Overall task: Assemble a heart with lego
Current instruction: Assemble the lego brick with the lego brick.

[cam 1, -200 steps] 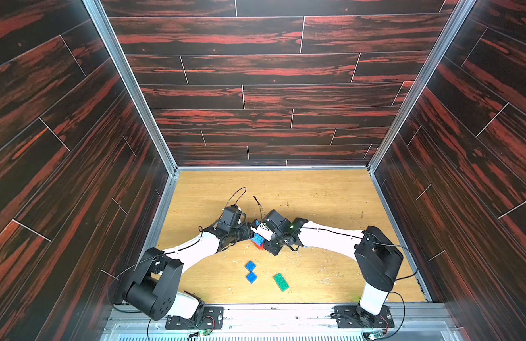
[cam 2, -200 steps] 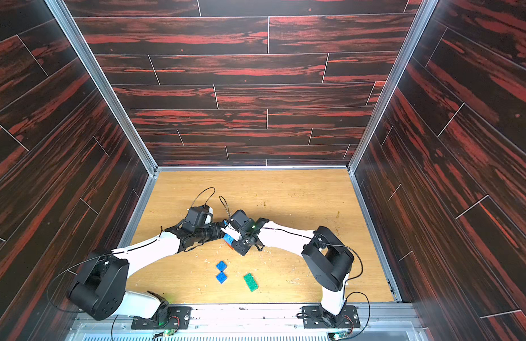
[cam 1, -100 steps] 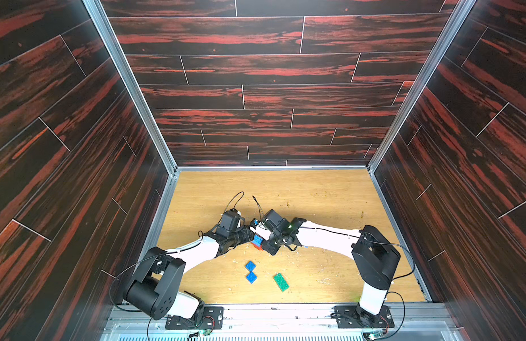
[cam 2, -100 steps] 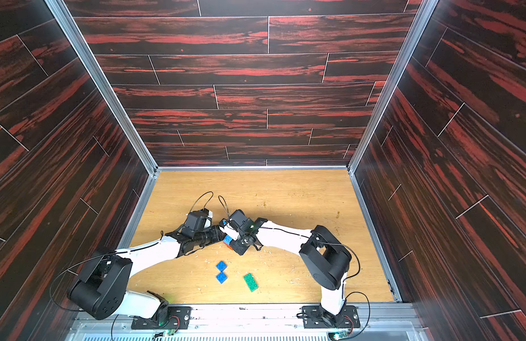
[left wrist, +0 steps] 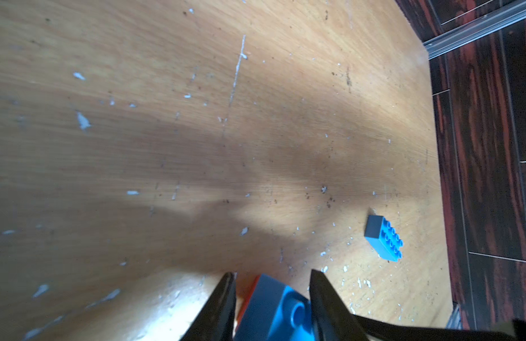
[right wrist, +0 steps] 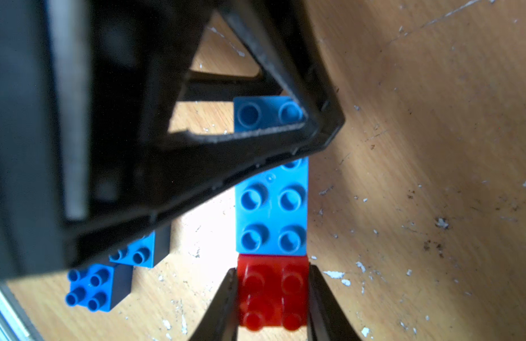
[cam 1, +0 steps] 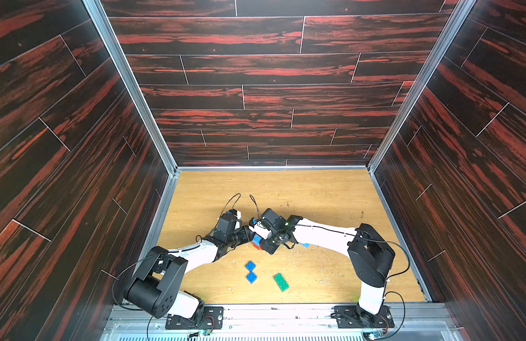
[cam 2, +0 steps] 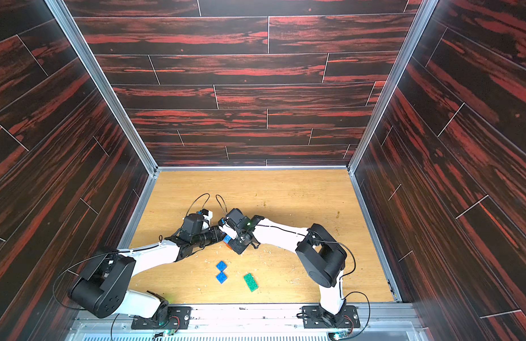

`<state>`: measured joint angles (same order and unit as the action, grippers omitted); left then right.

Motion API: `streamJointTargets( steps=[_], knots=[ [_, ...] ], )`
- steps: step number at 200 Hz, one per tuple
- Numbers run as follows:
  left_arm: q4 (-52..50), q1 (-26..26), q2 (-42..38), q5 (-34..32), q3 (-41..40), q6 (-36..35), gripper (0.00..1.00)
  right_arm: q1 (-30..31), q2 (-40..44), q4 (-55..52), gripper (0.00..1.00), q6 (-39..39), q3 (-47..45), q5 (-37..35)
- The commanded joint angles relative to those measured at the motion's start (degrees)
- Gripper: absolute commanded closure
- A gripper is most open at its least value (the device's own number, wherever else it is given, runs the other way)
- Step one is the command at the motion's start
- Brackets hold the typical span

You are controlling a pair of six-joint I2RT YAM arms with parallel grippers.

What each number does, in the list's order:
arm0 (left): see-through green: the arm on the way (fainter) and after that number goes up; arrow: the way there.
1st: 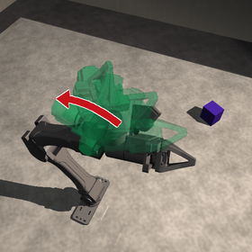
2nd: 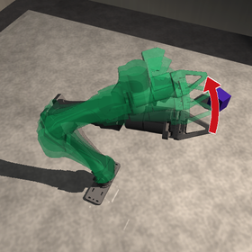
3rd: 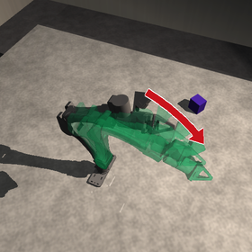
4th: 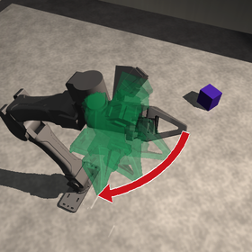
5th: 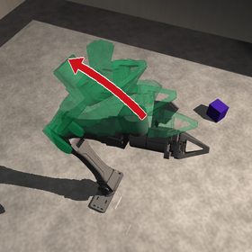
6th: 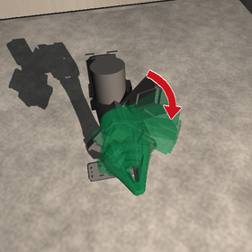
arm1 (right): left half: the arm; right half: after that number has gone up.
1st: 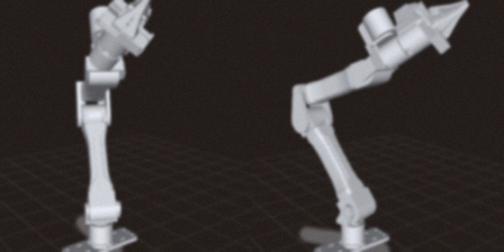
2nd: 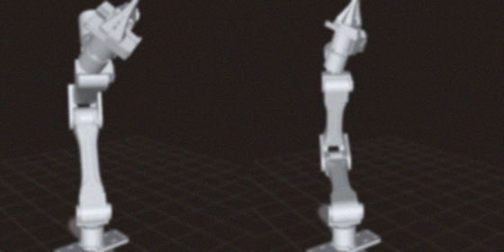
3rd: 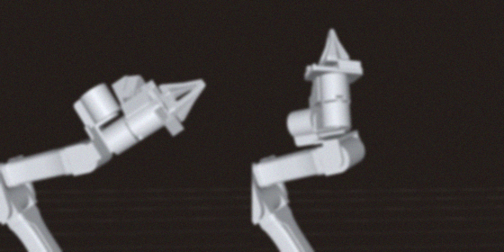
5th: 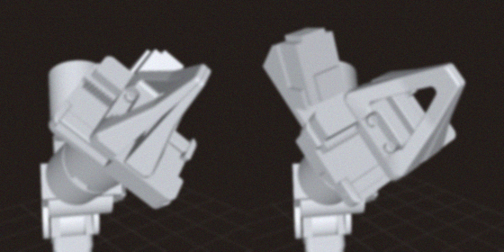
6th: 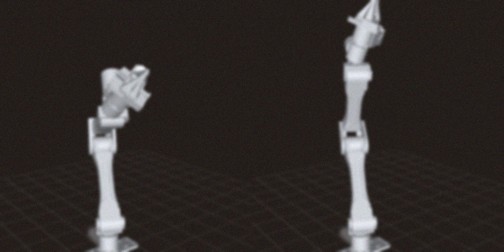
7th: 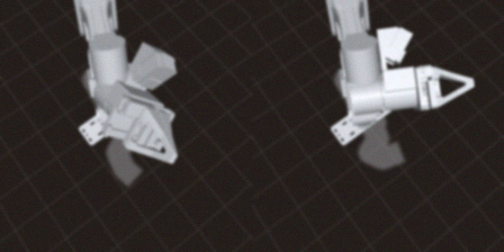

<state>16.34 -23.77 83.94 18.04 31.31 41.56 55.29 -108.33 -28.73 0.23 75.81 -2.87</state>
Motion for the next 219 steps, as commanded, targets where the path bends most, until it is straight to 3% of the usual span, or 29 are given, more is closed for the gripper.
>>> streamJointTargets(
  steps=[1,135,176,219],
  knots=[
    [-3.9,-0.6,0.2,2.6,-1.4,-1.8,0.56,0.3,-3.2,0.8,0.88,1.6,-0.1,-1.6],
    [-10.2,-0.7,-2.3,-1.2,-0.3,-5.4,0.56,0.2,4.0,3.3,0.44,3.2,-1.6,-2.4],
    [-10.6,-0.7,-2.7,-1.3,-0.3,-5.4,0.56,-1.4,7.8,5.5,0.38,4.9,-3.0,0.8],
    [-11.7,-0.7,-3.9,-0.7,0.7,-5.5,0.56,-3.0,7.4,5.4,0.4,6.0,-4.8,0.8]
  ],
)
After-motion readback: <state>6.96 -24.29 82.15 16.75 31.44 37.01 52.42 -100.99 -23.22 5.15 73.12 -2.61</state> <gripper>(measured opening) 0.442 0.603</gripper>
